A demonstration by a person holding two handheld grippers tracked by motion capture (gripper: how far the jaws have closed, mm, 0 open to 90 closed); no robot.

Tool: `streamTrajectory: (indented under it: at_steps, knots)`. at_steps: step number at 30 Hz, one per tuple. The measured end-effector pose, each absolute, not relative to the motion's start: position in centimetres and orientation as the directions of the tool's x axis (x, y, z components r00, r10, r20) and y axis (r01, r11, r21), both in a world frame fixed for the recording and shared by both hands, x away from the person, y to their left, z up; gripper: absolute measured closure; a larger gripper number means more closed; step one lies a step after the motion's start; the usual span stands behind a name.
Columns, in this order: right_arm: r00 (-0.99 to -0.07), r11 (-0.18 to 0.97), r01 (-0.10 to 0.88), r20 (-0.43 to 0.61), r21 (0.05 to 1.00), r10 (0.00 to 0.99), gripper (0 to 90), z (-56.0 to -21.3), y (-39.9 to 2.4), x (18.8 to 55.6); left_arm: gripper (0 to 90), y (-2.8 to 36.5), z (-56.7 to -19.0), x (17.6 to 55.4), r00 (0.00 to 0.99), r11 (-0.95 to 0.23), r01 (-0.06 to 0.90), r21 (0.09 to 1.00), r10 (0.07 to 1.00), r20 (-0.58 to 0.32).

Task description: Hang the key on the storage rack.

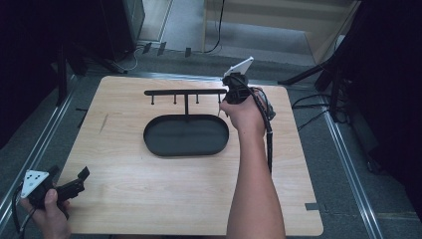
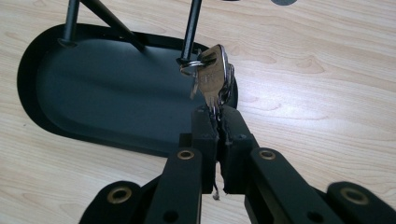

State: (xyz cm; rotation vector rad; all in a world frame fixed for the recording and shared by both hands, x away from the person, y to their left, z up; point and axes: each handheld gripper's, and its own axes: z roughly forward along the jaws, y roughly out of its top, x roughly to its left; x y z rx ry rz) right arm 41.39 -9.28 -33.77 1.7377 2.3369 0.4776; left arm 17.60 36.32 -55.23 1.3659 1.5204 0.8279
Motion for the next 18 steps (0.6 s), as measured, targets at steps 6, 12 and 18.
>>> streamTrajectory:
  at_steps: [6,12,18]
  knots:
    - [-0.299,0.266,0.888,0.032,0.375,0.954,86.5,-33.80,-8.93,41.57,0.0,36.31,-55.24,17.60,0.019,0.165,0.377,0.912,0.982,-0.185]
    - [-0.298,0.268,0.887,0.023,0.376,0.954,86.5,-33.85,-8.78,41.75,0.0,36.36,-55.24,17.59,0.020,0.167,0.376,0.911,0.982,-0.188]
    - [-0.290,0.269,0.878,-0.006,0.396,0.957,86.4,-34.06,-8.70,41.90,0.0,36.36,-55.24,17.58,0.019,0.169,0.374,0.912,0.982,-0.190]
